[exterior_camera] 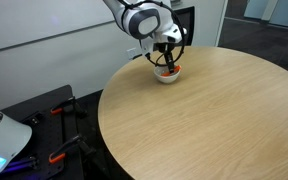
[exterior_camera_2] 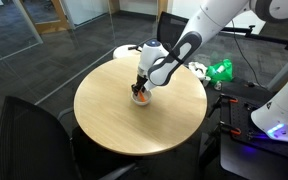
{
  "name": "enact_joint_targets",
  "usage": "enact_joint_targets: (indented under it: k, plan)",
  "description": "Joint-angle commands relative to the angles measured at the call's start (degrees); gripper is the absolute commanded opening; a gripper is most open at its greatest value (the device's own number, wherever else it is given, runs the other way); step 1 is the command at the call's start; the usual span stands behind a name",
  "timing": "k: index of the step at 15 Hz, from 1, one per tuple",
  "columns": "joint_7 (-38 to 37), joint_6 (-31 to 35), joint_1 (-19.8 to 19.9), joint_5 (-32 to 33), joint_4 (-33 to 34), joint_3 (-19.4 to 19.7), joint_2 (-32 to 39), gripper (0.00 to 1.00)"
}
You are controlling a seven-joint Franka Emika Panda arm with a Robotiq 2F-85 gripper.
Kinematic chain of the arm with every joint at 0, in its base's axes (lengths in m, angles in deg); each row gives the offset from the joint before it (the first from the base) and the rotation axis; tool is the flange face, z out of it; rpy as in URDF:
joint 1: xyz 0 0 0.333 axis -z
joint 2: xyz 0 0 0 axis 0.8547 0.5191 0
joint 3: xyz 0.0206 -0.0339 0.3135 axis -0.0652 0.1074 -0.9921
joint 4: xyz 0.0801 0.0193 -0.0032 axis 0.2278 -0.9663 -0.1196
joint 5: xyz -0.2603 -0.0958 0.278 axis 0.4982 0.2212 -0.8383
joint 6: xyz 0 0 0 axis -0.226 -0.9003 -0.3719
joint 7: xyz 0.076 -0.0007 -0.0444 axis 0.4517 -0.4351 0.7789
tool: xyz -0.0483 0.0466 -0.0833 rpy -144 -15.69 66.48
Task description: Take the marker out of the bowl and put it on the table
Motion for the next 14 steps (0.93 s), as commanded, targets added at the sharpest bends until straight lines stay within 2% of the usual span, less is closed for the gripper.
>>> enact_joint_targets:
  k: [1,2,5,6,9,14]
  plan:
    - [0.84,-2.22,-0.70,-0.56,3.10,0.77,1.73,0.32]
    - [0.51,-2.21,-1.07,-0.45,3.26,1.10,1.90,0.31]
    - [0.08,-1.95,-1.67,-0.37,3.25,1.51,2.05,0.07]
    - [-0.18,-1.74,-2.05,-0.30,2.91,1.81,1.88,0.01]
    - [-1.18,-1.12,-3.73,0.04,1.45,3.17,0.85,0.05]
    - [-4.34,0.88,-9.35,1.18,-3.31,8.29,-2.74,0.05]
